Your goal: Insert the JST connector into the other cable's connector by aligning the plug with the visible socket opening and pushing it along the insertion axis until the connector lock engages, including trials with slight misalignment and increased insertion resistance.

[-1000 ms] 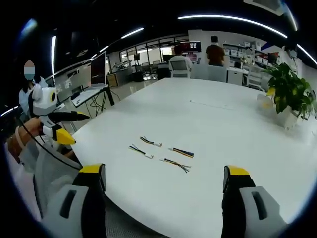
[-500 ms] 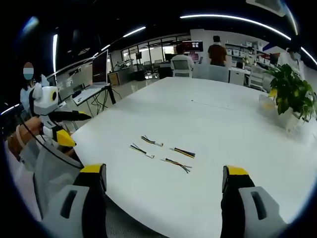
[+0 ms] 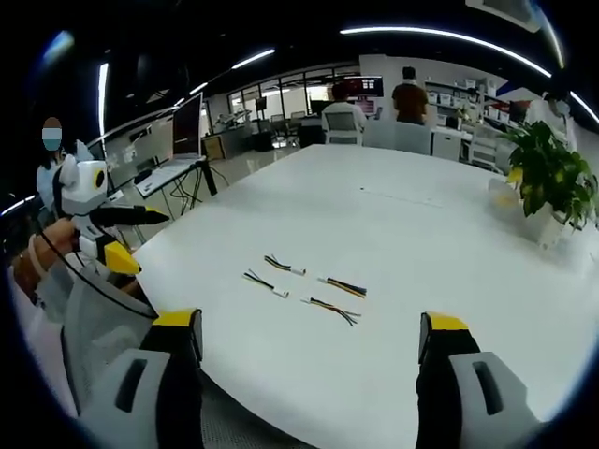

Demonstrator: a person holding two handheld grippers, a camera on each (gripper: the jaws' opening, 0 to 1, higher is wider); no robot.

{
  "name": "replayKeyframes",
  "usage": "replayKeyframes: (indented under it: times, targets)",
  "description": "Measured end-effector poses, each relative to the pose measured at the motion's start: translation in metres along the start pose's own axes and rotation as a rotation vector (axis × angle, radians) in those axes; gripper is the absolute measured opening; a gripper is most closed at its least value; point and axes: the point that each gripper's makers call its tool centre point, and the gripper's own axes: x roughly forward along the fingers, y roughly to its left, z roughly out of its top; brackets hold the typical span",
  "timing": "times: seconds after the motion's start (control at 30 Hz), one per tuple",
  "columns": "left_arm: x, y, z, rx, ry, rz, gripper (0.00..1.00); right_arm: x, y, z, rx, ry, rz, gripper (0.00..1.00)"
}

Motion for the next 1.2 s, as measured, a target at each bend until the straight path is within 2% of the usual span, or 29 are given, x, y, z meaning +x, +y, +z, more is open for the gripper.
replayKeyframes:
  times: [0.97, 1.2]
  targets:
    - [0.0037, 0.0011, -0.0039, 0.015, 0.021, 0.006, 0.99, 0.0037, -0.0012, -0.0008, 0.009, 0.001, 0.004, 0.93]
    - [0.0047, -0.0007, -0.0004, 0.016, 0.015, 0.002, 0.99, 0.0053, -0.0005, -0.0001, 0.004, 0.0, 0.013, 0.93]
